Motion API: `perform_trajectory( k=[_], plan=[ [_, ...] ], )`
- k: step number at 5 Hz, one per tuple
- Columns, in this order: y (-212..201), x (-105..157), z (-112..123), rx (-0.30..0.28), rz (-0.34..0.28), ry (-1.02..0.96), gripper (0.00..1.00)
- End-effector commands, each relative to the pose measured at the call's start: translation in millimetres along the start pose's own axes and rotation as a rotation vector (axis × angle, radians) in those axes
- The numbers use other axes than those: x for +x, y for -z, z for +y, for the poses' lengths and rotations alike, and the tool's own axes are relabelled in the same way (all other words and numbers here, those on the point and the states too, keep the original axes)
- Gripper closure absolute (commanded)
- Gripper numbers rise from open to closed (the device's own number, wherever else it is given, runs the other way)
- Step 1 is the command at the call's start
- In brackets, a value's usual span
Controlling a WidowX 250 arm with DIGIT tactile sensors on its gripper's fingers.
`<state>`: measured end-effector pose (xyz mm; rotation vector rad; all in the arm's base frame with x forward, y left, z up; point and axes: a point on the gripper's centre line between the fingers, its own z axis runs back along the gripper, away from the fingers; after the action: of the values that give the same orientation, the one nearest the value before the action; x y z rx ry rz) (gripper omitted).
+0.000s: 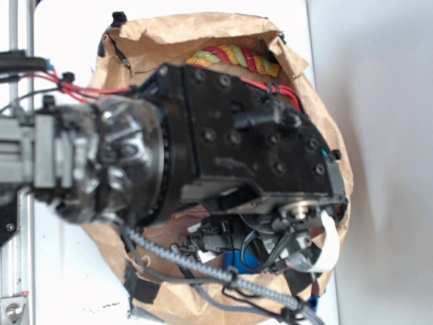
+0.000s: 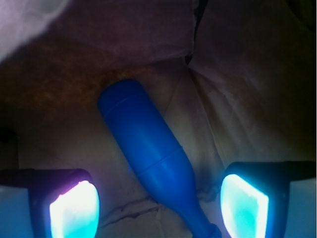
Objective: Grab the blue bottle.
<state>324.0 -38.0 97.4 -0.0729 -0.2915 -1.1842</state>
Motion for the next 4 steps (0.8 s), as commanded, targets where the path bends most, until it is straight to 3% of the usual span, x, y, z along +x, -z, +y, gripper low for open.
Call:
perform_trajectory(
  k=[1,2,4],
  plan=[
    [-22,15,2,0.068,-0.032,0.028,0.0],
    [-10,16,-8,0.104,0.0,0.114,0.0],
    [8,29,-35,0.079,0.017,0.236,0.0]
  ],
)
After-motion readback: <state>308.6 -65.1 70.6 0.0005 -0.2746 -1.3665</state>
